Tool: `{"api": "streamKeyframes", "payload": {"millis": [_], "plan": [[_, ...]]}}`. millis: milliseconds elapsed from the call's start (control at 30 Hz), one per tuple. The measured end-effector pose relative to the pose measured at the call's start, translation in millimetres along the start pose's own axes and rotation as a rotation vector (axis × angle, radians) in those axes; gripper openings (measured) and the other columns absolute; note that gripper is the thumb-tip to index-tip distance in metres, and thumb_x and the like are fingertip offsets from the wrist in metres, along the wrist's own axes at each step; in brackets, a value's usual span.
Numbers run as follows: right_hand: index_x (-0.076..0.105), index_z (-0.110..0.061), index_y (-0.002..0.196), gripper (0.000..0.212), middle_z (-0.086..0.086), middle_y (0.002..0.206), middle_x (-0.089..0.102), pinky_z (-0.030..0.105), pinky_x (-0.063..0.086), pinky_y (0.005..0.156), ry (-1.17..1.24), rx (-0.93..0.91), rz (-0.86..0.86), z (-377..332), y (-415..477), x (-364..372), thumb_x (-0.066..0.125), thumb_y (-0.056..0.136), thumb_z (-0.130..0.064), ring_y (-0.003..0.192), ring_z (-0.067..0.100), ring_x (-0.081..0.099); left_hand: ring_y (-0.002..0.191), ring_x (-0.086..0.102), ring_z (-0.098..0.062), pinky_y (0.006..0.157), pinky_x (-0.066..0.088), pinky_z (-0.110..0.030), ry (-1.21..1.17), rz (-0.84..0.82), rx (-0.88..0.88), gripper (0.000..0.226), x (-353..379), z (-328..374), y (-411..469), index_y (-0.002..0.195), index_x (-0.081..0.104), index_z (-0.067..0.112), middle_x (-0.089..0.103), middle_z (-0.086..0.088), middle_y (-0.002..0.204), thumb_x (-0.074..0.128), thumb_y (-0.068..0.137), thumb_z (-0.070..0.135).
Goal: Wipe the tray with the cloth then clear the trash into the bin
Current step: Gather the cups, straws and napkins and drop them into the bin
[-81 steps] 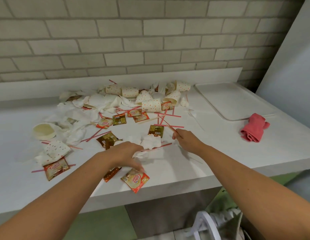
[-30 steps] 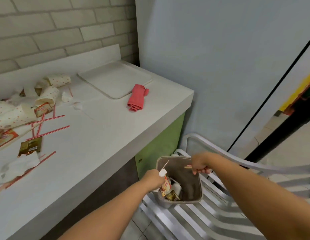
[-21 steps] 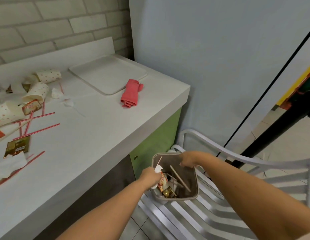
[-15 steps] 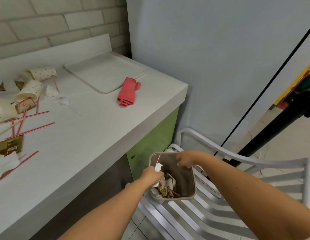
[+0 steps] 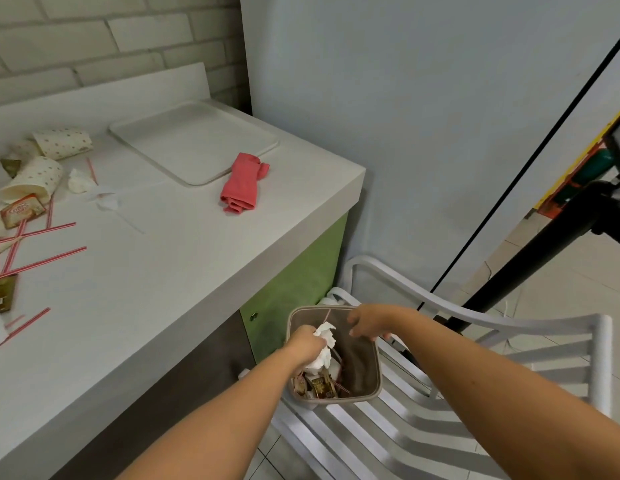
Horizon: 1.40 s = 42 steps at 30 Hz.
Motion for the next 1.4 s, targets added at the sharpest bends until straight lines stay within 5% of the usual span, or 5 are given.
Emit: {"api": "streamKeyframes", "payload": {"millis": [200,367,867,1033,1400], "plan": [[0.042,-0.005,0.138,0.041,0.016,0.131,0.054,0.032,0.048,0.093,-0.020,-0.010,-0.003,-1,-6,-1,0.039,0.100,-0.020,0.116,0.029,0.057,0.129,0.045,-0.025,0.107,0.036,-0.033,-0.013,-0.037,0.041,0.059,3,11,1,0.144,0.029,0.005,0.044,-0.010,0.142,0.048,0.096,0.033],[0.048,-0.006,0.133,0.038,0.015,0.120,0.061,0.029,0.050,0.078,-0.015,-0.004,-0.006,1,-3,0,0.041,0.099,-0.020,0.092,0.019,0.057,0.132,0.041,-0.024,0.112,0.031,-0.033,0.018,0.025,0.081,0.055,-8,15,1,0.144,0.031,0.005,0.041,-0.011,0.145,0.047,0.097,0.028],[0.055,-0.008,0.101,0.015,0.001,0.061,0.049,0.020,0.034,0.043,-0.043,-0.167,-0.032,-97,-5,-36,0.041,0.095,-0.012,0.046,0.012,0.042,0.055,0.047,-0.012,0.062,0.042,-0.030,0.050,0.437,0.498,0.028,-101,39,-62,0.067,0.050,0.026,0.053,0.004,0.062,0.050,0.094,0.019],[0.055,-0.012,0.093,0.011,0.003,0.063,0.047,0.024,0.032,0.050,-0.086,-0.371,0.035,-172,-27,-61,0.045,0.093,-0.017,0.050,0.015,0.037,0.061,0.048,-0.001,0.059,0.037,-0.007,0.002,0.681,0.592,0.015,-162,29,-118,0.082,0.058,0.011,0.053,0.011,0.067,0.049,0.094,0.015],[0.060,-0.017,0.088,0.021,-0.001,0.094,0.054,0.027,0.041,0.065,-0.115,-0.746,0.148,-342,-57,-50,0.042,0.088,-0.005,0.083,0.019,0.051,0.077,0.052,-0.011,0.064,0.039,-0.014,0.068,1.075,0.280,0.015,-282,-89,-226,0.103,0.059,0.014,0.058,0.001,0.090,0.048,0.096,0.020]]}}
Point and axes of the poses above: each hand's wrist, its own y-axis towards the middle knuckle, its own x-axis out of the palm, z = x × y, the point moved 4 cm from there along y, towards the middle knuckle
